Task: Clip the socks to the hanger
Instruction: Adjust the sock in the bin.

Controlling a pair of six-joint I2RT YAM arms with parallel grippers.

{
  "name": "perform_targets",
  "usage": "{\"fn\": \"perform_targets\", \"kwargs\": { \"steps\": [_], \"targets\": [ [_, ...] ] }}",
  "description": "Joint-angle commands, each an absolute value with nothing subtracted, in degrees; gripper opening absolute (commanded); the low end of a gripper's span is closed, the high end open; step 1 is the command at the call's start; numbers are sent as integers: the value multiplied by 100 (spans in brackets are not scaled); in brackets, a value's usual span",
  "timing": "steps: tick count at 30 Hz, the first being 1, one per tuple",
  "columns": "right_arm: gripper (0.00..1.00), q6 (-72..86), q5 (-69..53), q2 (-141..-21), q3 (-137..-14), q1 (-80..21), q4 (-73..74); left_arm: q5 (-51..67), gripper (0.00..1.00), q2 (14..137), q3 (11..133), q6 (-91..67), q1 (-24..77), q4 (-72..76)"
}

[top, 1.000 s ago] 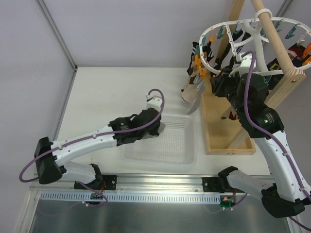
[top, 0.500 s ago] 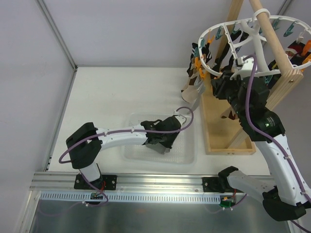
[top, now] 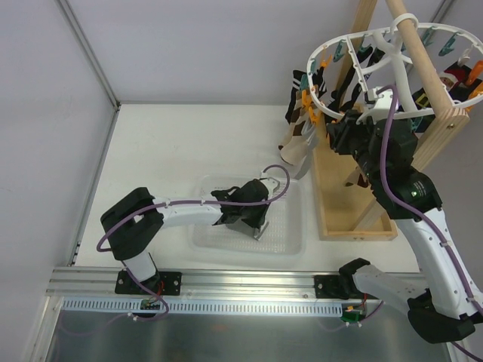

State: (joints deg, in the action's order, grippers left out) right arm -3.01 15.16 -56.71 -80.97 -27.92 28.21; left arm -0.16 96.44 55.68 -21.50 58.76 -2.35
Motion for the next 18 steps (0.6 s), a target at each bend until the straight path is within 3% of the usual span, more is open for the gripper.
{"fn": "perform_targets", "kwargs": {
  "steps": [1, 5, 11, 18],
  "targets": [
    [1, -237, 1468, -5739, -8226, -2786, 2962, 149, 7, 9545, 5467, -2127, 5862, 211],
    [1, -237, 1433, -5757, -8209, -2786, 2953, 35, 10, 9510, 5432, -2127, 5836, 290],
    [1, -220, 1284, -5853, -8262, -2804, 2927, 18, 31, 9431, 5423, -2092, 5731, 352],
    [1, -211, 1275, -5950, -8262, -2795, 2900, -246, 79, 8791, 5142, -2127, 5625, 343]
  ]
}}
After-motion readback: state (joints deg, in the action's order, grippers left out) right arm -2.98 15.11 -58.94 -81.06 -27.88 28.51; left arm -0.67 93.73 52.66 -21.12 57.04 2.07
